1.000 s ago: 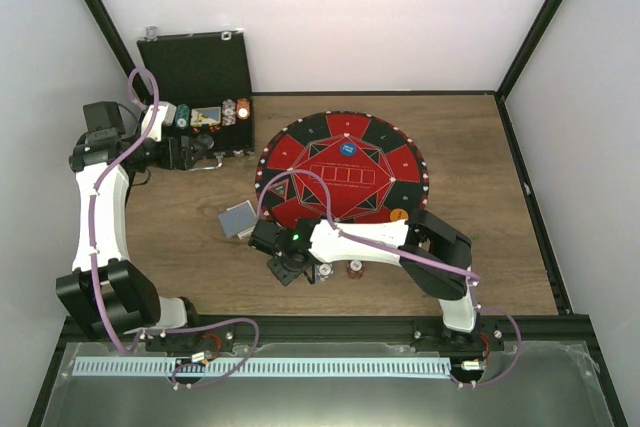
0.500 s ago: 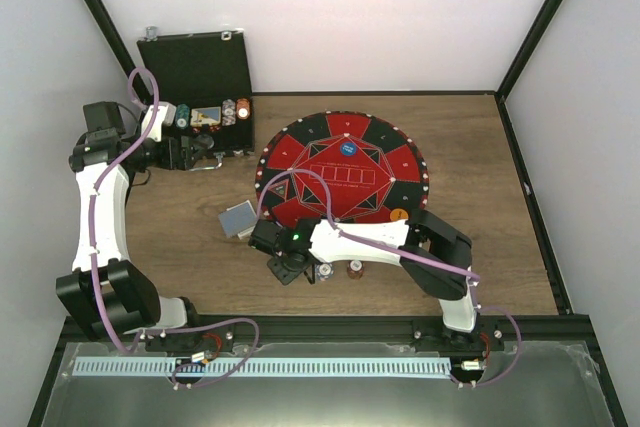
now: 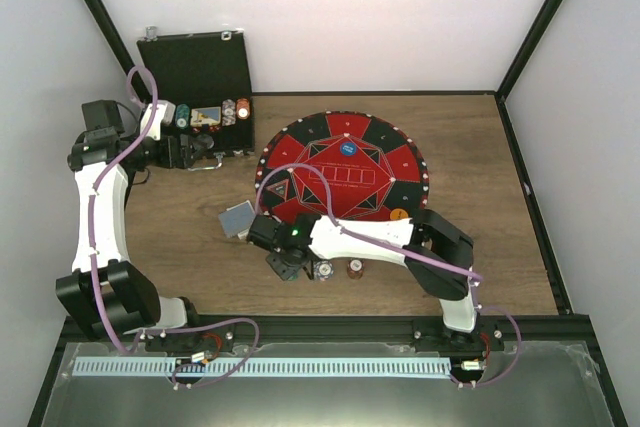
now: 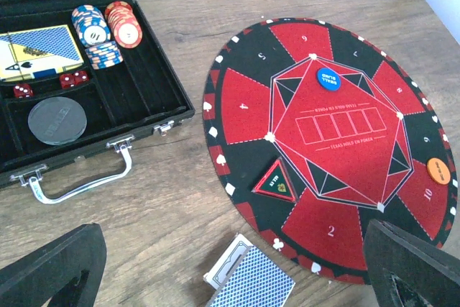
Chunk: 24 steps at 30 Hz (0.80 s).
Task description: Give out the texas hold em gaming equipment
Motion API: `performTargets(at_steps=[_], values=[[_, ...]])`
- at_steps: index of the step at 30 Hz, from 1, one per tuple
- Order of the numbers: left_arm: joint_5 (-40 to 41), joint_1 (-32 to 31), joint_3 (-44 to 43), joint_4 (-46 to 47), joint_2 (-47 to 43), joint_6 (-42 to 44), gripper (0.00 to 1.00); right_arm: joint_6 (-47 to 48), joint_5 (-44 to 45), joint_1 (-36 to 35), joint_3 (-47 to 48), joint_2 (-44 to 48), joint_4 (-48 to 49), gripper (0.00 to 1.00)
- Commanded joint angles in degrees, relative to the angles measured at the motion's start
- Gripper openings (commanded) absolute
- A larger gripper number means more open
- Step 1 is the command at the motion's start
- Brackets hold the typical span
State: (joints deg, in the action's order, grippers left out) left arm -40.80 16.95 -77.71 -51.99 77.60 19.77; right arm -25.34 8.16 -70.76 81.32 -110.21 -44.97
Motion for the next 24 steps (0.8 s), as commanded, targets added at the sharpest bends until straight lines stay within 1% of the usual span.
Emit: performTargets(at_steps=[1,3,6,13,18,24], values=[[-0.72,0.33,-1.82,-0.48,-1.23,-0.3,1.0,1.03,3.09,3.03,5.33,2.83,-2.35,0.08],[-0.85,0.29,-1.87,-0.6,-1.22,-0.43,1.0,1.73,2.85,6.05,6.43,2.68,-2.17,0.06],[-0.87,0.32,-1.92,-0.66,-1.14,-0.35,1.0,3.62,2.19,10.16,8.03,1.65,-0.74,0.05],[-1.34,0.28,-2.01,-0.88,-1.33,-0.2,1.0,7.38,2.02,18.96,16.23,-7.13,0.91,0.05],[-1.47,0.34,-2.05,-1.11,-1.6,0.33,1.0,8.89,1.53,22.17,22.43,-13.92,1.34,0.05],[-2.04,0.3,-1.94,-1.11,-1.66,0.54,1.0,10.41,0.49,23.1,28.99,-20.6,0.41,0.05]])
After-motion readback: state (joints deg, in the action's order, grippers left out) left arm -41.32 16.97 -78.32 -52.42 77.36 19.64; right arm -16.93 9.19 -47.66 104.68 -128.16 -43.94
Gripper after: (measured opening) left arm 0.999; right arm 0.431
